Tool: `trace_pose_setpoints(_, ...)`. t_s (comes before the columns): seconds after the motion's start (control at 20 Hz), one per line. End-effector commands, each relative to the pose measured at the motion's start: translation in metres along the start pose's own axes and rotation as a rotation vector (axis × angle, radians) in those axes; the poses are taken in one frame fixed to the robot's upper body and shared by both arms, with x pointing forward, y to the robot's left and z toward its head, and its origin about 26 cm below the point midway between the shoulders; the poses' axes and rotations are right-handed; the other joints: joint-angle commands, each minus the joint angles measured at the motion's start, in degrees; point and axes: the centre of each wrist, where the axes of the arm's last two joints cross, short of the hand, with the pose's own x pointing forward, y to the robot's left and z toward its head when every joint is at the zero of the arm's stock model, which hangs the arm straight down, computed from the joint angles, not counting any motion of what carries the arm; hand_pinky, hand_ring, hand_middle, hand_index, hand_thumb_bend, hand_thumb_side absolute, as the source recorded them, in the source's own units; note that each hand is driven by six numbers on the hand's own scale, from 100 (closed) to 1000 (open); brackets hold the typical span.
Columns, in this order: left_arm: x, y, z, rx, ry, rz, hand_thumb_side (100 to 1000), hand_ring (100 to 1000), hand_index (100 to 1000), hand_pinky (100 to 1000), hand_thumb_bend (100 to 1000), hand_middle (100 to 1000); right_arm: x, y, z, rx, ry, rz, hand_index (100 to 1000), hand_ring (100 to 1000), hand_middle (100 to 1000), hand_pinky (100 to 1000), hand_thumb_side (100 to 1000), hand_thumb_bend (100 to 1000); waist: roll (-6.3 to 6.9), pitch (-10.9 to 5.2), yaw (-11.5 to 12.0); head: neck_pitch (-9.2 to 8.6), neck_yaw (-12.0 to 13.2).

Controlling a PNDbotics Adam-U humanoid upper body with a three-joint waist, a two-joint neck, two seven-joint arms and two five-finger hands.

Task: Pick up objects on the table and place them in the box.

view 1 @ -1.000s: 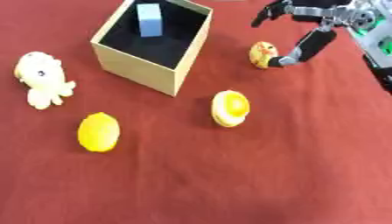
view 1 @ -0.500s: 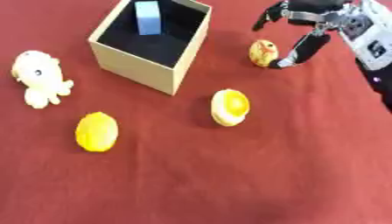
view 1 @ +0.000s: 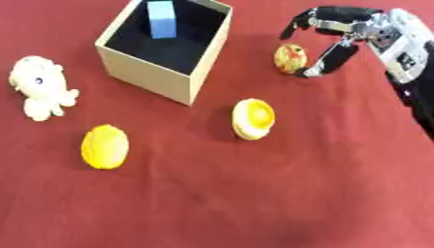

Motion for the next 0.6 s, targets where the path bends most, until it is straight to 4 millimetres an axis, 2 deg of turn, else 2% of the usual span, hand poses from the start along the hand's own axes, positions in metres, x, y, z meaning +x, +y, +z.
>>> trace_pose_setpoints(0.05, 0.0052, 0.0020, -0.0055, -0.001, -0.024, 0.000, 712, 764, 899, 770, 317, 804, -0.0055, -0.0105, 0.0059, -0.030, 0.023, 0.021, 806, 922, 729, 859, 157, 420, 0.33, -1.10, 0.02, -0.57, -0.06)
trace_pose_setpoints(0.2, 0.0052, 0.0019, -0.0054, -0.002, -0.022, 0.000, 712, 764, 899, 770, 317, 805, -0.0054, -0.0089, 0.0054, -0.049, 0.020, 0.020, 779, 907, 692, 851, 143, 412, 0.37, -1.04, 0.01, -0.47, -0.07)
trace_pose_setpoints(0.4, 0.0051, 0.0017, -0.0051, -0.003, -0.019, 0.001, 713, 764, 899, 770, 316, 805, -0.0049, -0.0084, 0.0051, -0.089, 0.018, 0.016, 724, 873, 623, 838, 100, 353, 0.39, -1.05, -0.07, -0.45, -0.07)
trace_pose_setpoints(0.45, 0.0051, 0.0017, -0.0051, -0.003, -0.019, 0.002, 714, 764, 899, 770, 315, 805, -0.0051, -0.0080, 0.0051, -0.098, 0.020, 0.013, 705, 858, 602, 831, 100, 302, 0.39, -1.06, -0.08, -0.49, -0.07)
trace_pose_setpoints(0.6, 0.0050, 0.0017, -0.0049, -0.004, -0.018, 0.002, 714, 765, 899, 770, 314, 805, -0.0056, -0.0066, 0.0053, -0.122, 0.024, 0.000, 681, 837, 575, 822, 100, 248, 0.40, -1.08, -0.12, -0.44, -0.07)
